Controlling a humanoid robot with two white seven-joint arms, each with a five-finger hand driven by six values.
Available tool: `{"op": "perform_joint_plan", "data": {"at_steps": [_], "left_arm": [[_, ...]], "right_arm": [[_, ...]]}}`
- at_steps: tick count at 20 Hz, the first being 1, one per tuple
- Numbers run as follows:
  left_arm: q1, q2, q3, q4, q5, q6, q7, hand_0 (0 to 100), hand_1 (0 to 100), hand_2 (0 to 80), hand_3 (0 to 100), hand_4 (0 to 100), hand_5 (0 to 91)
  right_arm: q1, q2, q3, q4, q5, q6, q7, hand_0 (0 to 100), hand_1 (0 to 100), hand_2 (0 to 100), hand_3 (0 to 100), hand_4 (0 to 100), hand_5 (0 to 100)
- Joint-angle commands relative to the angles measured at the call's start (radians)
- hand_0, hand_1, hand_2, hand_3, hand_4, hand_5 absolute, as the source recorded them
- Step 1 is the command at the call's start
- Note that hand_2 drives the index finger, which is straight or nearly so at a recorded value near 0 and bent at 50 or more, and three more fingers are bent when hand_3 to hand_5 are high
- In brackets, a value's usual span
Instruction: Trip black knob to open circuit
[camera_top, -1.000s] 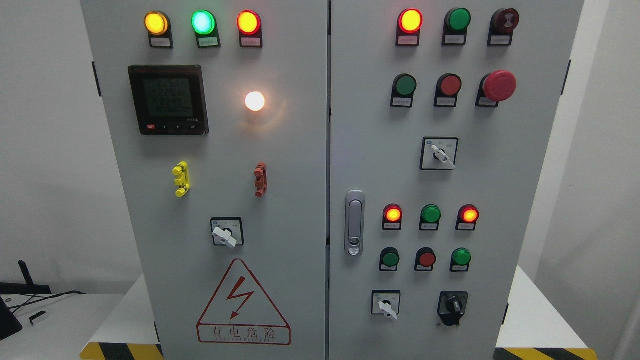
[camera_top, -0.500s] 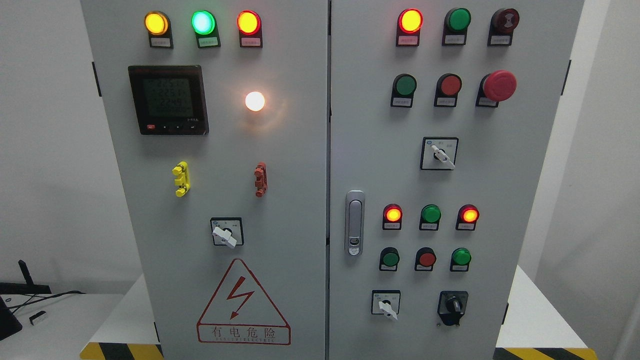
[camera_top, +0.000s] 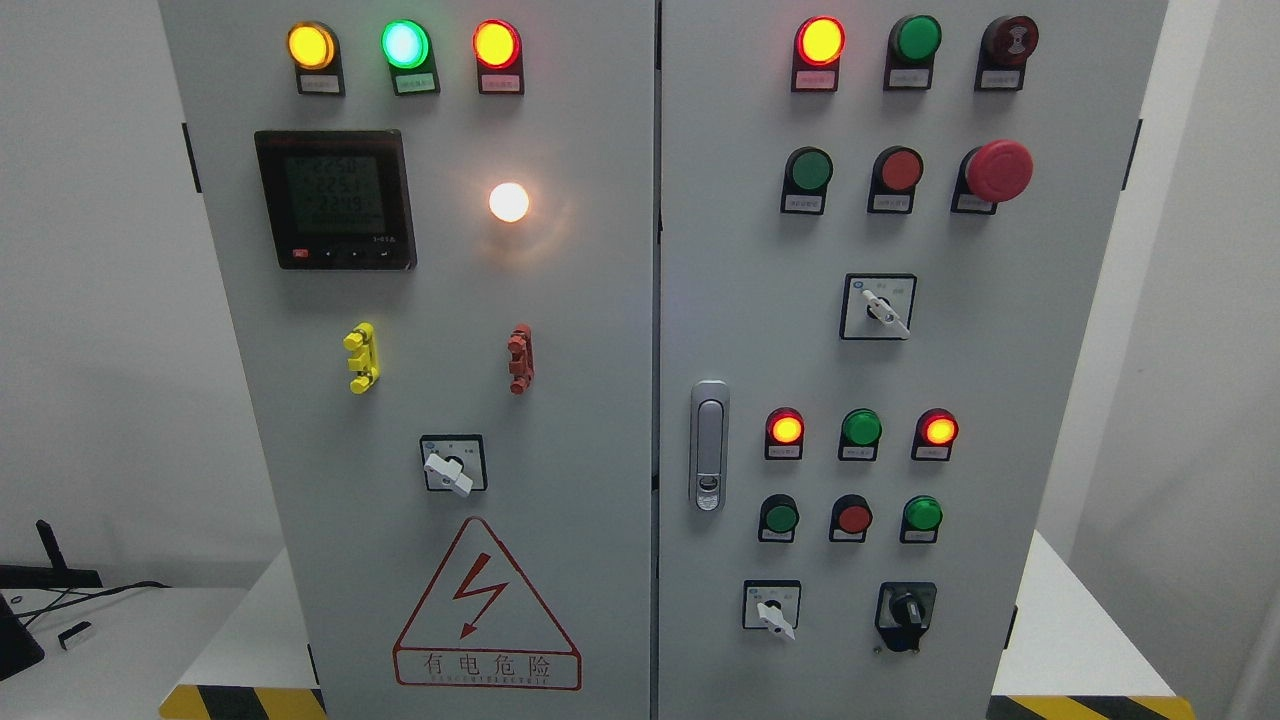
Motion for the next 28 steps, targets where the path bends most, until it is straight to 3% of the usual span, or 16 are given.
{"op": "perform_joint_plan", "data": {"at_steps": [1,3,7,13,19,28], "left_arm": [[0.0,-0.001,0.0,0.0,-0.031,-0.001,-0.001,12,39,0.0,0,0,0.0],[0.0,0.001,0.0,0.0,-0.031,-0.001,-0.001,12,39,0.0,0,0,0.0],[0.0,0.001,0.0,0.0,-0.031,-0.001,-0.001,12,39,0.0,0,0,0.0],[0.0,0.001,0.0,0.0,-0.031,-0.001,-0.001,12,39,0.0,0,0,0.0],[0.0,0.001,0.0,0.0,-0.031,-0.001,-0.001,12,39,0.0,0,0,0.0],[0.0,0.001,0.0,0.0,-0.031,-0.001,-0.001,12,39,0.0,0,0,0.0]], "right_arm": [[-0.206,-0.011,-0.029,-0.091,0.001,0.075,-0.001,27,69,58,88,79,80],[-0.265,-0.015,-0.042,-0.071,0.001,0.094,-0.001,28,69,59,88,79,80],[-0.314,-0.061,-0.055,-0.039,-0.004,0.103,0.001,29,69,58,88,79,80],[-0.355,-0.061,-0.055,-0.031,-0.006,0.11,-0.001,30,69,57,88,79,80],[-0.363,-0.08,-0.055,-0.031,-0.006,0.11,0.001,32,82,53,86,78,80],[-0.4,-0.081,-0.055,-0.023,-0.006,0.13,0.001,42,83,52,85,77,80]]}}
